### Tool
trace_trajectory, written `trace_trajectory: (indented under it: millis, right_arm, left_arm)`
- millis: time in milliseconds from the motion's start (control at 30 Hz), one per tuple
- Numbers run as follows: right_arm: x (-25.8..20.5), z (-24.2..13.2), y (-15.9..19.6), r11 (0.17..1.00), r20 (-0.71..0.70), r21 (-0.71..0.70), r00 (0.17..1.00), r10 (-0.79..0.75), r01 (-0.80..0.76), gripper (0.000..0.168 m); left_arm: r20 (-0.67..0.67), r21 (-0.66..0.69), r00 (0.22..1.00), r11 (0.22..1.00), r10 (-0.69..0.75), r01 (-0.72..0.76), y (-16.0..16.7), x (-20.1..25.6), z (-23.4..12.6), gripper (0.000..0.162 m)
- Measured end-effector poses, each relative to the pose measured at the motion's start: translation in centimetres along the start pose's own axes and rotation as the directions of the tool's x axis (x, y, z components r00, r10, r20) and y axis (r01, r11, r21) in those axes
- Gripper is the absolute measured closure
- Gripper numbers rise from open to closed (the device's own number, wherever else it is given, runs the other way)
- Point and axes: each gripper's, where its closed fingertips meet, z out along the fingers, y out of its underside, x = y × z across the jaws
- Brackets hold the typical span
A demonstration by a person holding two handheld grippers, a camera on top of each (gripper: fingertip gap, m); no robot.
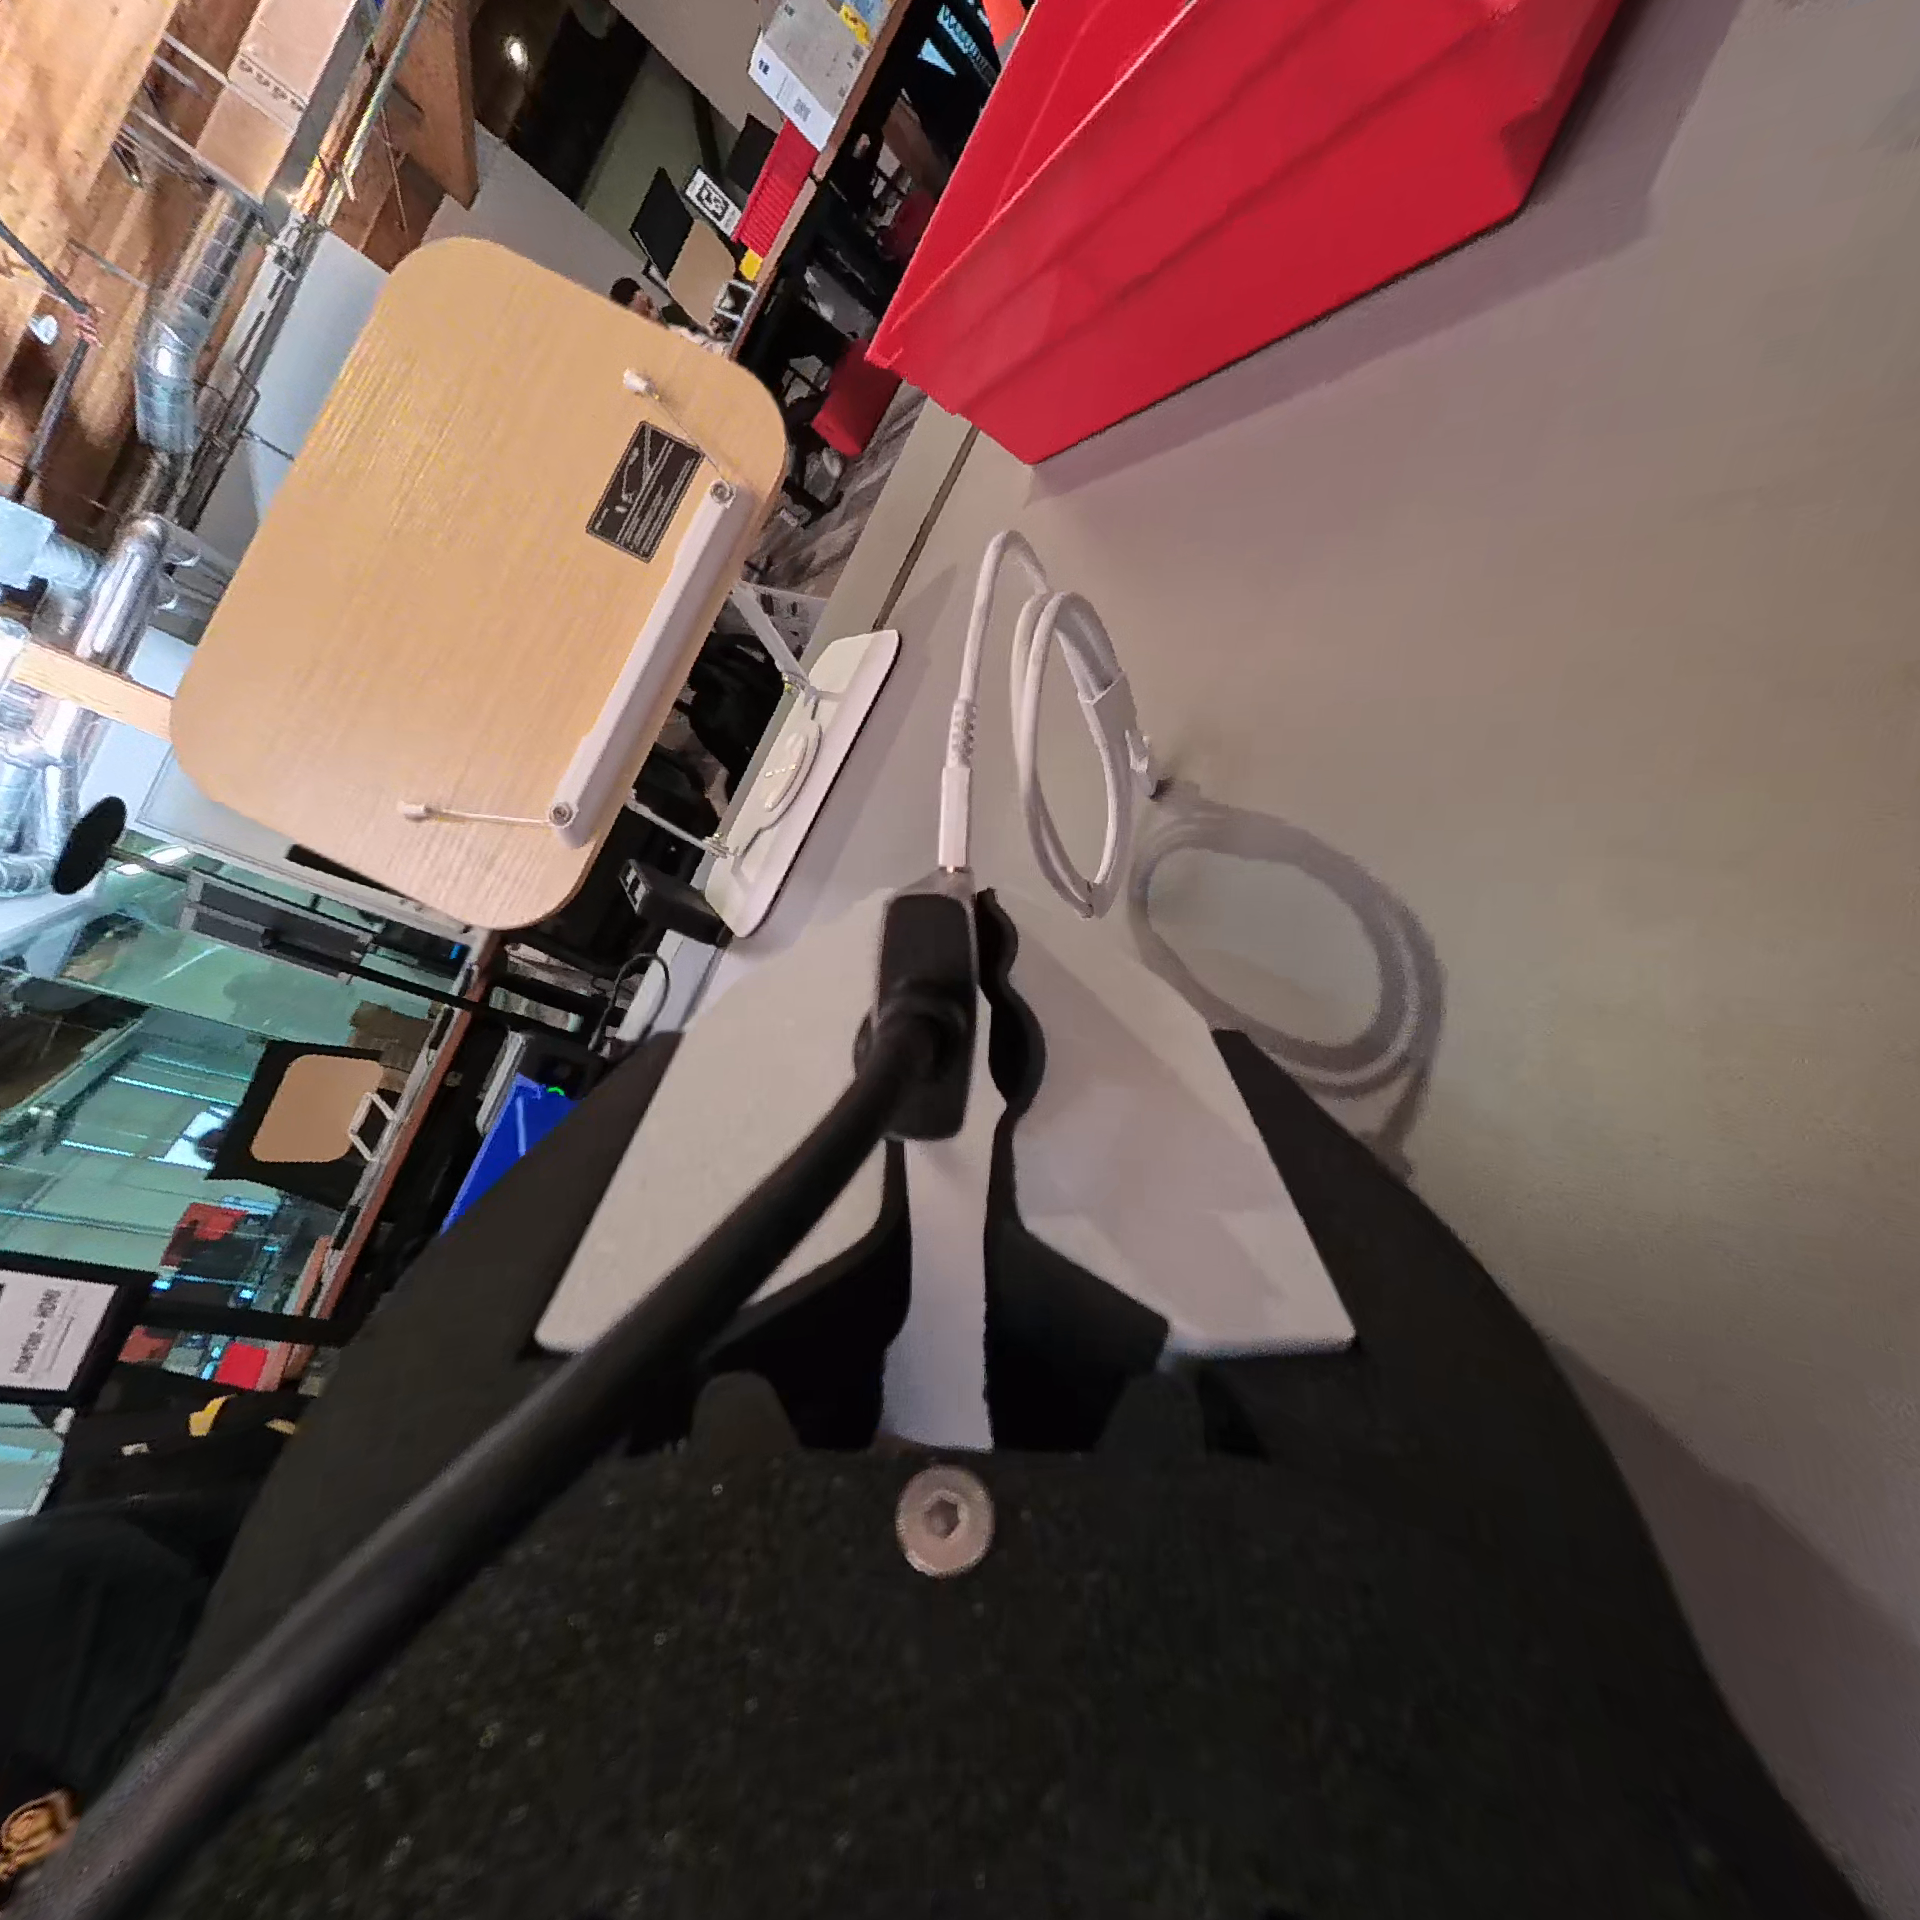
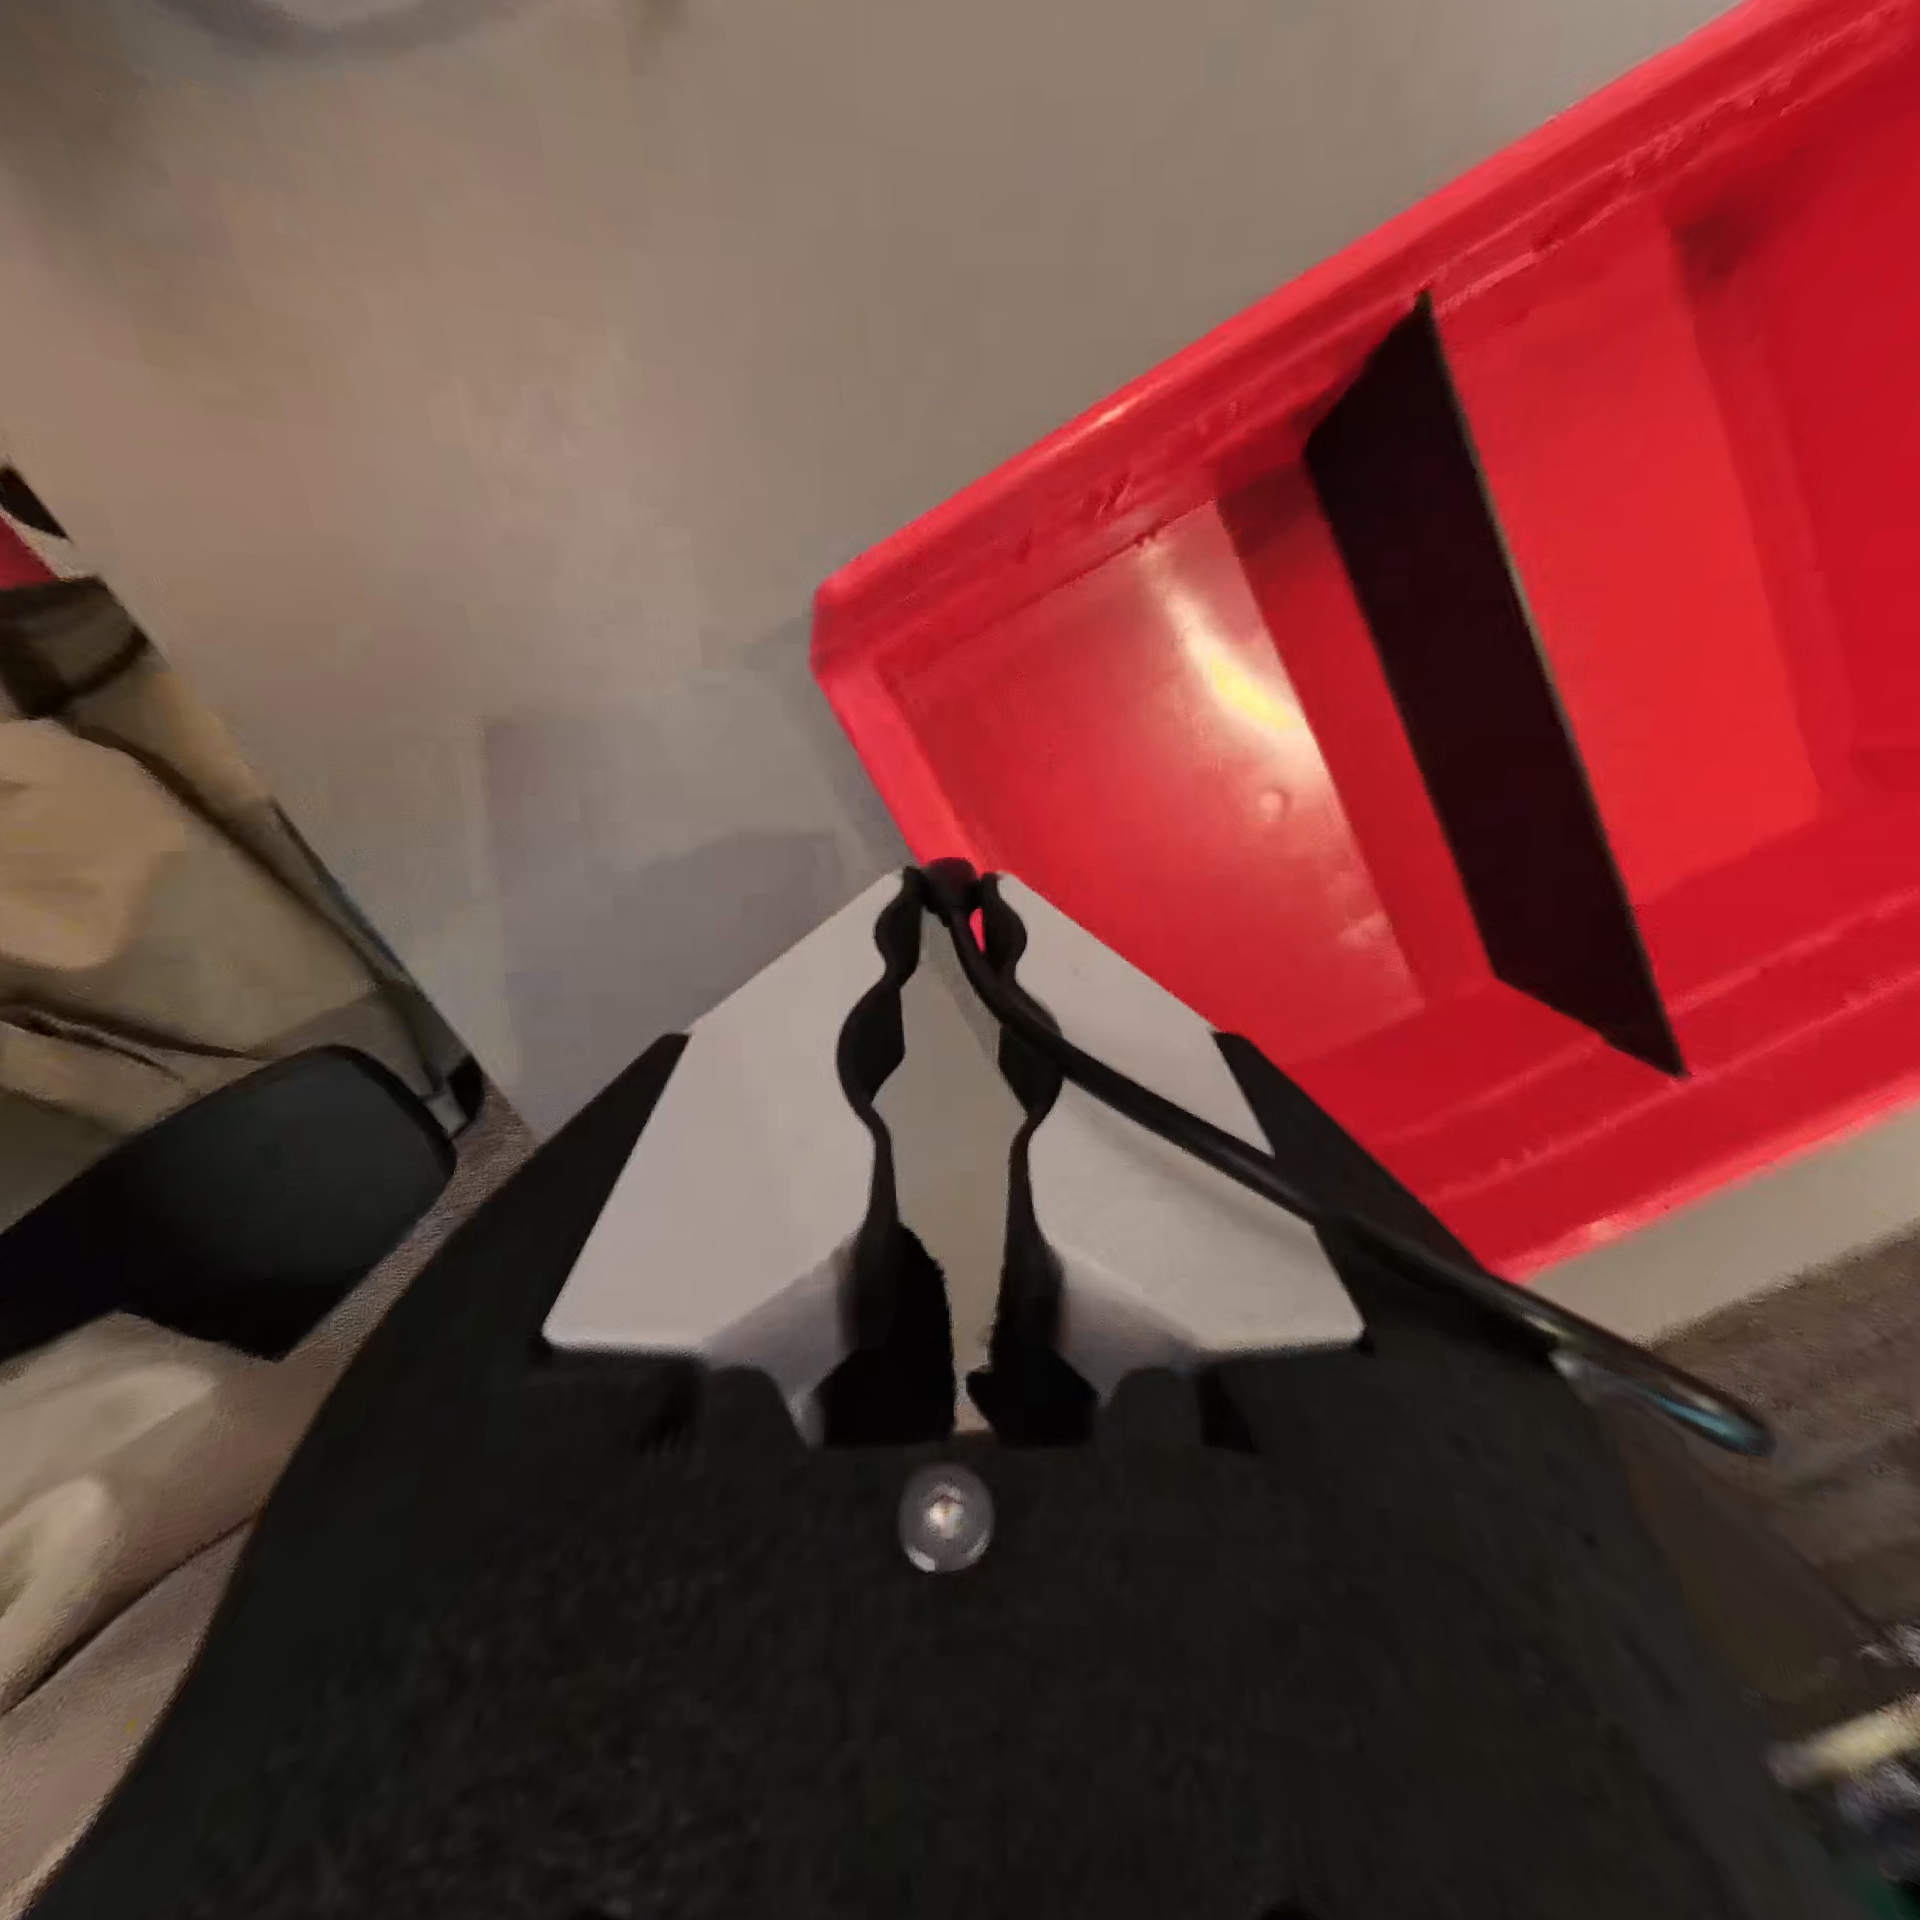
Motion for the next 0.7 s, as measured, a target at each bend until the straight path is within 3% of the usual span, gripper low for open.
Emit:
trace_trajectory:
  millis: [100,267,433,567,700]
  right_arm:
    - [0.9,3.1,1.7,0.987,0.140,-0.156,0.989,0.053,-0.031,0.158]
    - [4.6,4.4,7.1,0.853,0.047,-0.519,0.994,0.099,-0.060,0.159]
    - [6.0,1.9,11.0,0.675,-0.061,-0.729,0.993,0.098,-0.111,0.159]
    - [8.9,0.8,11.1,0.611,-0.215,-0.779,0.975,-0.051,-0.140,0.158]
    - [10.1,3.4,9.9,0.598,-0.225,-0.801,0.939,-0.260,-0.026,0.159]
  left_arm:
    - [0.010,0.001,0.998,0.998,0.057,-0.057,-0.3,0.2,-0.2,0.152]
    - [0.019,0.002,0.996,0.996,0.088,-0.088,-0.6,0.3,-0.5,0.152]
    - [0.020,-0.003,0.997,0.997,0.081,-0.081,-0.1,0.1,-0.6,0.152]
    - [0.017,-0.003,0.998,0.998,0.064,-0.064,-0.1,0.0,-0.5,0.152]
    - [0.017,0.000,0.997,0.997,0.075,-0.075,-0.3,0.0,-0.4,0.151]
